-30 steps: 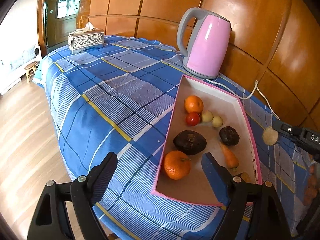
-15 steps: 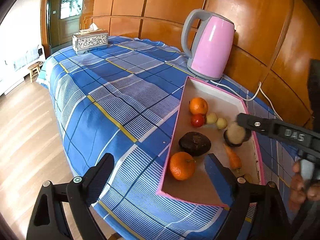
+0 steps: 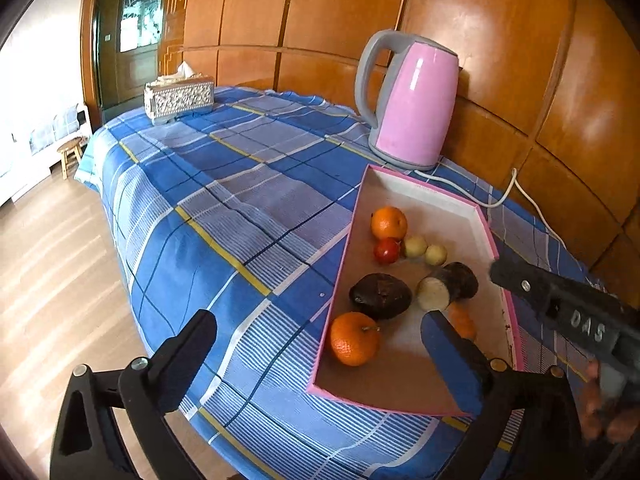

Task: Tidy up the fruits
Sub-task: 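Carry the dark brown cube into the tray and open the right tool, then withdraw the right tool from the tray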

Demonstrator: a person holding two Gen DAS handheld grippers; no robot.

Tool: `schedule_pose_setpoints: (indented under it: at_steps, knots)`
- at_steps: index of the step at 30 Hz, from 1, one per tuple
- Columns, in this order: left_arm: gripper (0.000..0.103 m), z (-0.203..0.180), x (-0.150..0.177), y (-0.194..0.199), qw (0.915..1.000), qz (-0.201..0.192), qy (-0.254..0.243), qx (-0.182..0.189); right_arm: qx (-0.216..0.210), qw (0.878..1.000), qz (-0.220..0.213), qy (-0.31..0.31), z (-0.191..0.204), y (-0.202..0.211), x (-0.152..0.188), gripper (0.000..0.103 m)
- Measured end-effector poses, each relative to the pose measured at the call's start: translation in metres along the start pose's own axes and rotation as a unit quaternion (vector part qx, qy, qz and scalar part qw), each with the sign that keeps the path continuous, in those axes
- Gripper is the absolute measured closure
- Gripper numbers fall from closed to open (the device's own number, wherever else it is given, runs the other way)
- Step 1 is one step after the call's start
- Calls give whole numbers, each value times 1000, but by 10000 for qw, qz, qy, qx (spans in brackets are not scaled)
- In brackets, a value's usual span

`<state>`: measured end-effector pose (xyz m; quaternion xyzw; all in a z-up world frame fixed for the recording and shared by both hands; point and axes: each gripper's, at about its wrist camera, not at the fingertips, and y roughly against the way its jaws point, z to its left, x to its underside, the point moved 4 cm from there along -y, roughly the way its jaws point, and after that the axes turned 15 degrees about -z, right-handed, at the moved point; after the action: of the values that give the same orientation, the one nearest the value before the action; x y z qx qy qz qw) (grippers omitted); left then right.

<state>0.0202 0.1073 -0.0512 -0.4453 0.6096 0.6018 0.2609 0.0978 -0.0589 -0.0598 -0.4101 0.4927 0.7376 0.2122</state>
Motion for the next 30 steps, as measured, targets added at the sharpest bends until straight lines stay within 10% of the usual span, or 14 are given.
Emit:
schedule_pose_setpoints:
  at_steps: [14, 30]
  knots:
    - [0, -35, -6, 19, 9976, -362, -585, 32, 1544, 9872, -381, -140, -52, 57, 36, 66]
    - [0, -39, -5, 23, 9965, -490, -669, -136, 1686, 9847, -427, -30, -51, 65, 44, 66]
